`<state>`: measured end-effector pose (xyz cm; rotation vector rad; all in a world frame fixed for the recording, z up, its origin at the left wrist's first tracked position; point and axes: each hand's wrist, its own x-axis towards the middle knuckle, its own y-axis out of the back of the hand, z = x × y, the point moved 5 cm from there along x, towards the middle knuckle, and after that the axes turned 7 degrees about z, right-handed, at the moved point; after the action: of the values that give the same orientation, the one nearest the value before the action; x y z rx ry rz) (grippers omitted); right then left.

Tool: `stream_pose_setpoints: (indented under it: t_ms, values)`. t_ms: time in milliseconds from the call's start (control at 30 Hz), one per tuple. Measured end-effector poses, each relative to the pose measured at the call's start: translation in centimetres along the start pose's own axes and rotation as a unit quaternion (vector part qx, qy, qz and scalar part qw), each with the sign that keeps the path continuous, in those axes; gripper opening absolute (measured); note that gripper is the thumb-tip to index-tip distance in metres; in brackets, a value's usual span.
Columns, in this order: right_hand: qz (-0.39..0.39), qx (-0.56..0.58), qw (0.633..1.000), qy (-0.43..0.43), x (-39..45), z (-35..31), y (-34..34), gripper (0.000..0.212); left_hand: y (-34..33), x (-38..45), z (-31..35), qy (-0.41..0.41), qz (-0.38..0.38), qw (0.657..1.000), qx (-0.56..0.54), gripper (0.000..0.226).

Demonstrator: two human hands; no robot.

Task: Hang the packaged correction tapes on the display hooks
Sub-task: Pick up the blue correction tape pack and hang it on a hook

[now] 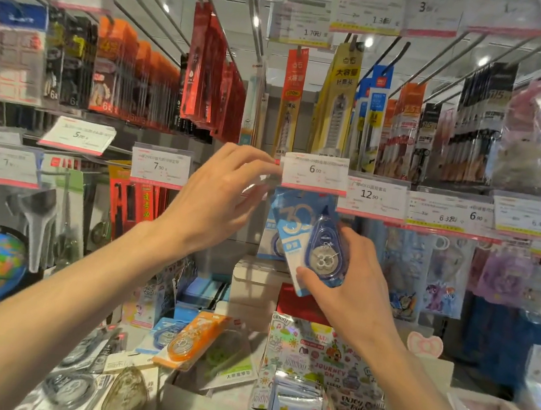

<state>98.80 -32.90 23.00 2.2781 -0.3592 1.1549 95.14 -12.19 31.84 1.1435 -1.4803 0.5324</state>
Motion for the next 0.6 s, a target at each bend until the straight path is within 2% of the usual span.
stream_pose_setpoints:
  t_ms: [167,300,367,467,533,600]
  values:
    - [-0.017,0.029,0.999,-0.021,0.0,0.3,-0.2,0.078,1.4,-3.5,1.1,0.070,0.044,0.996,-0.041,0.024]
    - [-0.038,0.063,0.996,-0.041,-0.1,0.8,-0.6,0.079,-0.6,-7.3,2.3,0.154,0.010,0.982,-0.108,0.017]
    - [-0.045,0.074,0.995,-0.045,0.0,1.1,-0.9,0.071,-2.7,-8.8,2.1,0.228,-0.017,0.963,-0.144,0.024]
    - [-0.040,0.071,0.996,-0.041,0.0,1.4,-1.2,0.062,-5.8,-9.4,2.1,0.308,-0.064,0.916,-0.248,0.042]
    - [-0.038,0.062,0.997,-0.037,-0.2,1.5,-1.6,0.060,-7.2,-9.2,2.4,0.337,-0.080,0.891,-0.292,0.053]
    - [-0.031,0.056,0.997,-0.036,-0.4,1.7,-2.2,0.060,-8.0,-8.8,2.5,0.341,-0.081,0.892,-0.286,0.059]
